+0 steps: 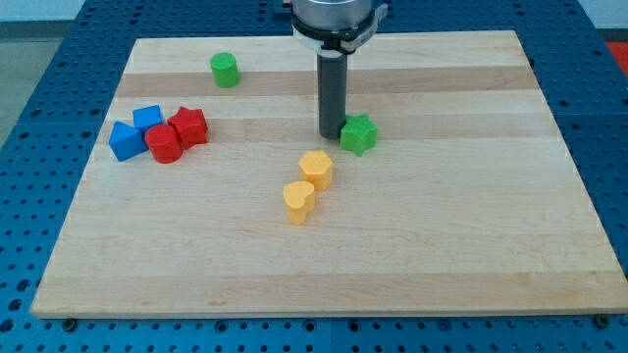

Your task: Place the green circle to the left of the green star

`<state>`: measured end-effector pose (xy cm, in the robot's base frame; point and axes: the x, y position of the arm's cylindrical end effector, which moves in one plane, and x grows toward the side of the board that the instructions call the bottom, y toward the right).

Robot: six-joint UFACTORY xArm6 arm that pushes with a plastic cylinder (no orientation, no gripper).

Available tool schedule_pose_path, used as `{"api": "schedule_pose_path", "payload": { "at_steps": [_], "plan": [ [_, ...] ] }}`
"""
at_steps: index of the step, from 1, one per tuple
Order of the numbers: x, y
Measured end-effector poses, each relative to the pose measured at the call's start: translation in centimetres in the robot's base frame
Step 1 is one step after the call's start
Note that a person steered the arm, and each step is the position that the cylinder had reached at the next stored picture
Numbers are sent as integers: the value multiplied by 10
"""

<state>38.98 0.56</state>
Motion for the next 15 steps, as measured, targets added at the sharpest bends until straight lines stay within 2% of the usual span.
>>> {"api": "schedule_pose_path", "payload": {
  "at_steps": [2, 3, 5, 7, 8, 10, 15],
  "plan": [
    [-39, -1],
    [-54, -31],
    [-59, -136],
    [-98, -223],
    [-130, -223],
    [-130, -172],
    [-59, -50]
  ]
}}
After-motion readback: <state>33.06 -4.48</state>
